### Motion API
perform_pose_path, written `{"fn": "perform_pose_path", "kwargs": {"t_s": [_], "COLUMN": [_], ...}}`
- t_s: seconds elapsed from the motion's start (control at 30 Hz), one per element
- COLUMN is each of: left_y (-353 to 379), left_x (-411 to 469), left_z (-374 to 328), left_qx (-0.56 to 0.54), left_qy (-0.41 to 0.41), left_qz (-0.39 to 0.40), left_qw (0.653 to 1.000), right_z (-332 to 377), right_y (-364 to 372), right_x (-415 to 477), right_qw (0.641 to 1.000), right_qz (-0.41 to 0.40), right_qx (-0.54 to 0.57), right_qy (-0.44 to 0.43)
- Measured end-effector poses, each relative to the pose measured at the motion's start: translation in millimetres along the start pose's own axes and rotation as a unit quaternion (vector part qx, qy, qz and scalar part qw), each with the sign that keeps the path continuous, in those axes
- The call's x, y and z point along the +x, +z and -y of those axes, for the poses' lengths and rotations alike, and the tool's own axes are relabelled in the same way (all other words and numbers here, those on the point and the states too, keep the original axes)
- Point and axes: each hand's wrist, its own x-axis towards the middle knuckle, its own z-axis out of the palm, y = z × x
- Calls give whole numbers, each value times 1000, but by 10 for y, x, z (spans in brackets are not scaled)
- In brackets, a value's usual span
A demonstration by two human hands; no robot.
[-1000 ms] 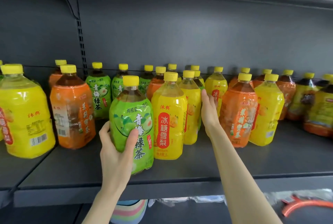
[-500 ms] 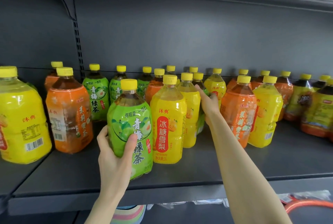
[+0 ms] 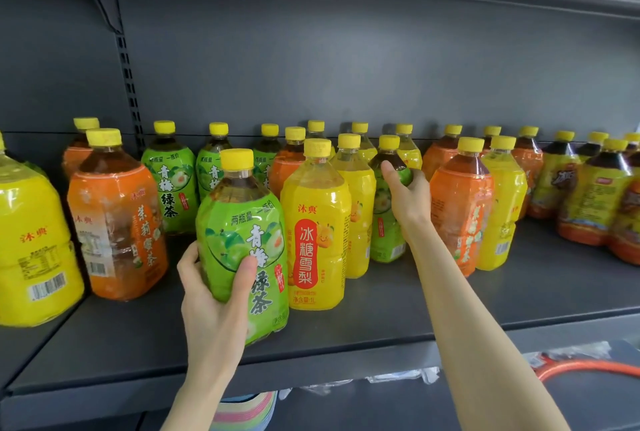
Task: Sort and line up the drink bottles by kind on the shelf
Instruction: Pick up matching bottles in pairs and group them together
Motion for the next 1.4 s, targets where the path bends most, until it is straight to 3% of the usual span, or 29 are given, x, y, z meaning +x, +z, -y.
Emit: {"fn": "perform_pose_path", "kwargs": {"t_s": [0.2, 0.4, 0.8, 0.97, 1.13, 1.4], "left_y": [1, -16, -1, -17, -23, -46], "left_x": [7, 1, -2, 1, -15, -21], "left_z": [9, 10, 17, 48, 28, -6], "left_qx": [7, 31, 50, 56, 56, 34], "left_qy": [5, 10, 24, 26, 22, 17], "left_qz": [-2, 5, 18, 13, 12, 7], "left_qw": [1000, 999, 998, 998, 998, 999], "right_z": [-1, 34, 181, 233, 140, 25], "right_y": [-108, -174, -370, -433, -353, -256], "right_x": [-134, -289, -581, -904, -1265, -1482], "right_qw": [997, 988, 980, 989, 996, 996], "right_qz": [-14, -87, -153, -141, -51, -69], "right_qx": [-69, -120, -117, -32, 66, 54], "right_qy": [-25, -47, -55, -39, -10, -31]}}
